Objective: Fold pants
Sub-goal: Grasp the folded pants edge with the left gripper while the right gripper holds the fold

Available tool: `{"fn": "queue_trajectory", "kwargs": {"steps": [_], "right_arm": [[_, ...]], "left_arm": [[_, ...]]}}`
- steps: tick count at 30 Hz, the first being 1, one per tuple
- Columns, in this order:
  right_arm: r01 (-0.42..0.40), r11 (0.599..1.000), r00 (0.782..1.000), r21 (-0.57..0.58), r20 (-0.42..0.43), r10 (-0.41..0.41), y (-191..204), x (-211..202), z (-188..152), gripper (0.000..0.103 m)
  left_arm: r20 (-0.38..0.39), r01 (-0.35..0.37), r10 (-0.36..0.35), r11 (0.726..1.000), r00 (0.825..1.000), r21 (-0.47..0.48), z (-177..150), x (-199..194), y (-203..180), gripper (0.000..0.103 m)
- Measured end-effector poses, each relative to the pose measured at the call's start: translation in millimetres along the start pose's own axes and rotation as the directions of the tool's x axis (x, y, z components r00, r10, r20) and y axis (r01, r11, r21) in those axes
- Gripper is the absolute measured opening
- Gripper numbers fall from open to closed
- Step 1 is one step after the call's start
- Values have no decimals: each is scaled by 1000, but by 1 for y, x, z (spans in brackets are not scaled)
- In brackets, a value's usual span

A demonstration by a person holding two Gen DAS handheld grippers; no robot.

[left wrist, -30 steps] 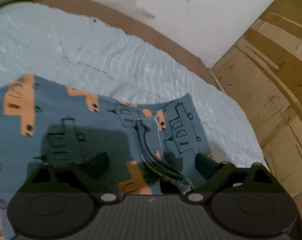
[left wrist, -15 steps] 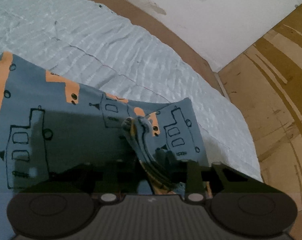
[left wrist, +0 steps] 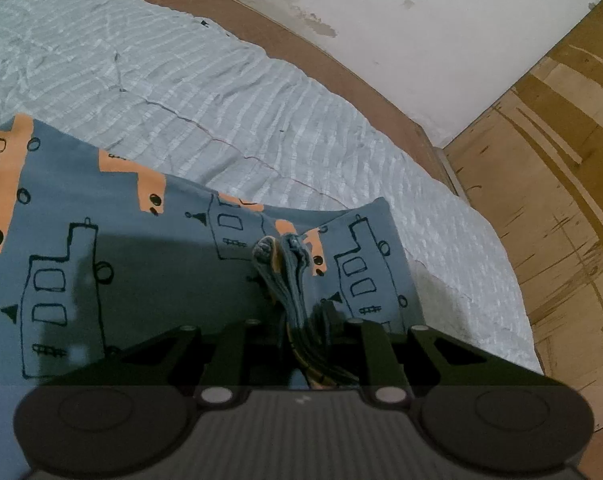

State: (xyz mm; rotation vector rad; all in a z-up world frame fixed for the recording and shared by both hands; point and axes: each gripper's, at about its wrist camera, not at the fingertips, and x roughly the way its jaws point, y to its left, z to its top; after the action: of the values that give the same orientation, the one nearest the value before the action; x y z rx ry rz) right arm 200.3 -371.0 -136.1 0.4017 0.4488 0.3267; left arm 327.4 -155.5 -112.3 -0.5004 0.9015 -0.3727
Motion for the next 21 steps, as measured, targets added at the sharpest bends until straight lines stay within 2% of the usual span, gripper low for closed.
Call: {"fn": "queue_trajectory", "kwargs": {"steps": [4,12,17,21], "right_arm": [[0,1000,1000,0,-1,0,-1,0,0,14],[20,1000,1000,-21,9,-19,2,0,1,14],[47,996,998,-79,38,-44,19,-9,9,14],[41,991,998,-127,60,-33,39,-16,18,14]], "left_arm": [[4,-10,10,1000,1000,16,-1,-1,-2,11],[28,-24,22,997,999,79,0,-8,-14,9],[72,-4,-5,992,997,123,6,-32,-23,9],[101,1,-18,987,995,163,12,-59,-20,9]]}}
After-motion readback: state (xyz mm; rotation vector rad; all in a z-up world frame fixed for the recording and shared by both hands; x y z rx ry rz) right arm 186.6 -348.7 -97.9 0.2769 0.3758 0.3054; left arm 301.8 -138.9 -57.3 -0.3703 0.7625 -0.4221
